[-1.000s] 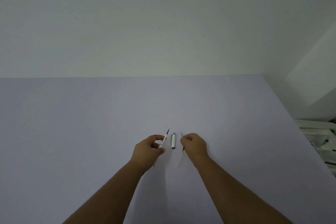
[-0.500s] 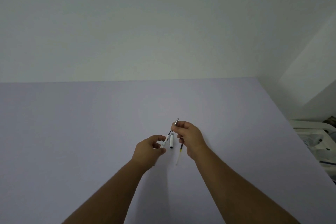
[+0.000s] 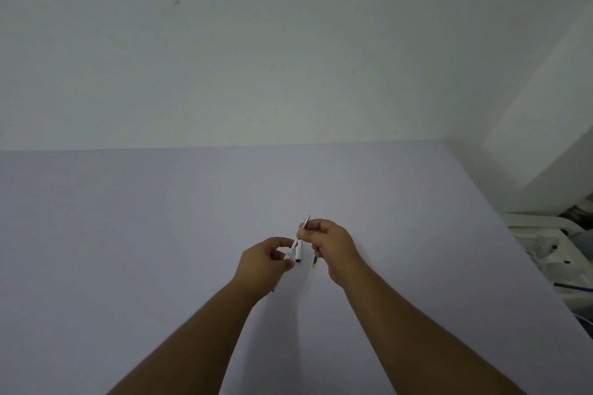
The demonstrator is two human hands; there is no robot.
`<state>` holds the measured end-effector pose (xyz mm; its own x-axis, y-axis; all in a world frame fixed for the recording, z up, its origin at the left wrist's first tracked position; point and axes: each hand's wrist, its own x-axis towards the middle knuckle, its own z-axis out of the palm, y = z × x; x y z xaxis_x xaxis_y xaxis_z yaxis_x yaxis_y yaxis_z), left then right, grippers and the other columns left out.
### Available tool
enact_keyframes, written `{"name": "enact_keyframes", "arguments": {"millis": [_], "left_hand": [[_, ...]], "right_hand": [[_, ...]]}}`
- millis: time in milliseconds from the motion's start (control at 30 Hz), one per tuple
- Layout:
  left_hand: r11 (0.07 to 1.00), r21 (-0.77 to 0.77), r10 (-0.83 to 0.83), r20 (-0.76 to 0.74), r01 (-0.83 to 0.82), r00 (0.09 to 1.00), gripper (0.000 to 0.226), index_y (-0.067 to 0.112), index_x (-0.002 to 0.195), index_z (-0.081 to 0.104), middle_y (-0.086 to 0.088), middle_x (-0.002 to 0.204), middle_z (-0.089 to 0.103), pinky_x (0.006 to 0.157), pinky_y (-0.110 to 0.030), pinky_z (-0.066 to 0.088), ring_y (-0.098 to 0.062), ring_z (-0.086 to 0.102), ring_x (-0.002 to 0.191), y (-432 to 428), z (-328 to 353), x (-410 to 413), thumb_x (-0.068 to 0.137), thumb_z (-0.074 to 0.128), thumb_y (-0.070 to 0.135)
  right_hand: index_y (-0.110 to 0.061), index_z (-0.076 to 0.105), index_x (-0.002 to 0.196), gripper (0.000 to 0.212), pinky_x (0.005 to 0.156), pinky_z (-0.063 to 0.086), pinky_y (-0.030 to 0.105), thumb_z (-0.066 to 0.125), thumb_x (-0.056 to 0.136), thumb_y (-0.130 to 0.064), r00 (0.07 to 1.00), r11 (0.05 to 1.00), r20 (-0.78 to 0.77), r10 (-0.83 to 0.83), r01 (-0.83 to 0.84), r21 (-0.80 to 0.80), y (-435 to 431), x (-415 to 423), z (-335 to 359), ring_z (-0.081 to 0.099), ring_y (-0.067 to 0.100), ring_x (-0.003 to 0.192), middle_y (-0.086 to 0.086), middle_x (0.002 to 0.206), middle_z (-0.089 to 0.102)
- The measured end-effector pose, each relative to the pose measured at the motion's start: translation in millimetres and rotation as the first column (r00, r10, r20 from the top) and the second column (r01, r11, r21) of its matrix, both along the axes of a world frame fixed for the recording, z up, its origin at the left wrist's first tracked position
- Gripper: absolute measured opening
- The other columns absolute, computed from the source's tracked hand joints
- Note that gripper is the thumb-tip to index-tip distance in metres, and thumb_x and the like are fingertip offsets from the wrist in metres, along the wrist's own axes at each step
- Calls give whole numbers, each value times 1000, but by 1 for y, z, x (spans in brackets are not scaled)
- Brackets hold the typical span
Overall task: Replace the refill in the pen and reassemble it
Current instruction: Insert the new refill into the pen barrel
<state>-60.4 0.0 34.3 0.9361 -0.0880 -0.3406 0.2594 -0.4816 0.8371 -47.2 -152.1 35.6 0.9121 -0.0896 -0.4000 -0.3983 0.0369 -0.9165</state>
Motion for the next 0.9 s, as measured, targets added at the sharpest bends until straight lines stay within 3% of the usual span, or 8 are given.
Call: {"name": "enact_keyframes", "arguments": {"millis": [133,267,367,467,633,767,833,900], "left_hand": [[999,-3,48,3,-48,999,23,38,80,58,8,77,65,49,-17,45,-7,61,71,-4,3,-1,77,72,21],[997,44,58,34,-60,998,16,27,75,58,7,77,63,41,-11,42,-7,57,67,-6,5,-1,76,73,20],[996,74,47,80,-53,996,13,22,79,61,8,79,63,55,-16,44,-10,59,74,-8,8,-1,76,73,20],[994,93,45,101,-55,994,15,24,76,58,11,76,61,58,-16,41,-6,57,71,-9,9,-1,76,73,20],[995,67,68,81,-74,994,12,21,81,62,6,78,63,57,-19,44,-9,57,70,-9,14,1,76,73,18],[994,94,52,87,-60,995,13,18,81,61,3,78,63,56,-20,45,-12,56,68,-10,15,-1,76,73,18],[994,95,43,91,-52,995,14,21,77,60,3,77,63,56,-20,44,-11,56,68,-10,15,-2,75,74,18],[996,75,48,86,-54,995,18,25,72,59,7,74,62,53,-19,43,-8,56,65,-10,17,-1,75,74,16]], "right_hand": [[-26,71,91,15,65,42,22,70,79,-16,996,996,17,90,-90,-16,3,-6,-3,56,4,73,-9,86,71],[-22,72,89,11,64,40,23,72,78,-20,994,994,2,109,-109,-23,3,-5,-1,55,5,70,-10,79,69],[-20,66,77,12,61,40,25,76,75,-26,993,992,-32,114,-115,-52,4,-5,2,51,9,67,-7,72,63],[-19,60,76,20,58,39,25,76,74,-31,991,988,-59,123,-128,-82,5,-4,4,48,11,64,-6,72,59],[-25,70,80,7,62,40,25,70,80,-33,993,993,13,118,-118,-5,4,-5,8,50,7,66,-10,76,66],[-20,59,67,26,62,40,25,73,76,-40,996,983,21,83,-79,-164,7,-7,5,51,10,65,-7,67,59],[-15,61,73,32,64,42,26,71,76,-46,995,980,6,100,-97,-176,7,-8,6,51,12,69,-5,73,59],[-21,67,81,22,67,42,25,66,81,-43,993,988,14,119,-117,-99,3,-7,9,52,8,75,-7,83,63]]}}
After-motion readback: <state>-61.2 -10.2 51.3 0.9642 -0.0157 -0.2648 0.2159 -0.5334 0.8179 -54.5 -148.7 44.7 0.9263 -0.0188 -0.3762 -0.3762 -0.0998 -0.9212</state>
